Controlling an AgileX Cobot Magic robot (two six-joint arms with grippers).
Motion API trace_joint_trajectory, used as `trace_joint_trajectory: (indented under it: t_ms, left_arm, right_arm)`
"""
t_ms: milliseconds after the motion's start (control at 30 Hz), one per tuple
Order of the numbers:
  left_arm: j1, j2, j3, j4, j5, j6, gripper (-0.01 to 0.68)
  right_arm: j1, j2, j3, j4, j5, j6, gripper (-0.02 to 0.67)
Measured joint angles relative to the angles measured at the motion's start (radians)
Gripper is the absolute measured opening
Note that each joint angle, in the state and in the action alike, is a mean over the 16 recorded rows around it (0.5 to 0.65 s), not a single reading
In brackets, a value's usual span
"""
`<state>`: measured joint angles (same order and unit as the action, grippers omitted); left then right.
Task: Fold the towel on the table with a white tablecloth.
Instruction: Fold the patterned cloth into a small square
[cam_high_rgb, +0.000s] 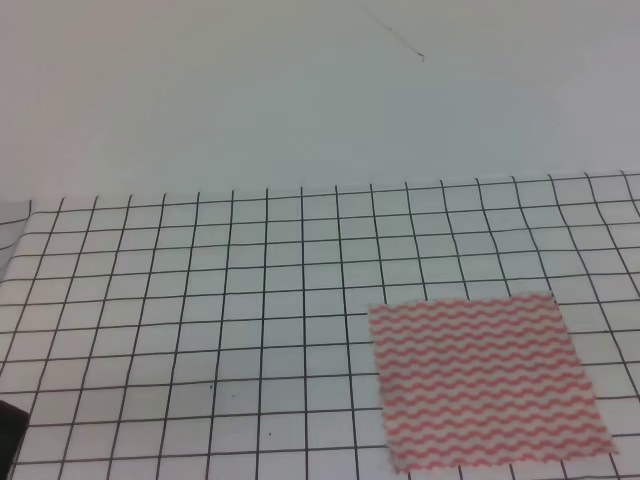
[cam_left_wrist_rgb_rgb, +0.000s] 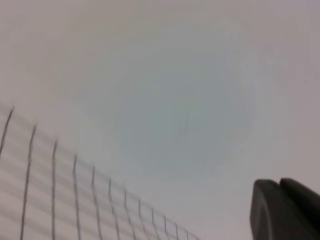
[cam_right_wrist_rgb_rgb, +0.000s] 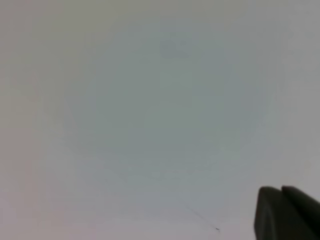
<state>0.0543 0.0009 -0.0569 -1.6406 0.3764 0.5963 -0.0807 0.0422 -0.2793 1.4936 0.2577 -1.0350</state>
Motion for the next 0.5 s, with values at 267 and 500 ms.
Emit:
trace_joint_trajectory:
  t_ms: [267,500]
  left_arm:
    - [0.000,0.104,-0.161,0.082,0.071,0.190,0.000]
    - [0.000,0.292,-0.304,0.228,0.181,0.182,0.000]
  right_arm:
    - [0.000,0.211,-0.159,-0.162,0.114,-0.080,-0.001]
    - [0.003,0.513,-0.287,-0.505,0.254,0.145,-0.001]
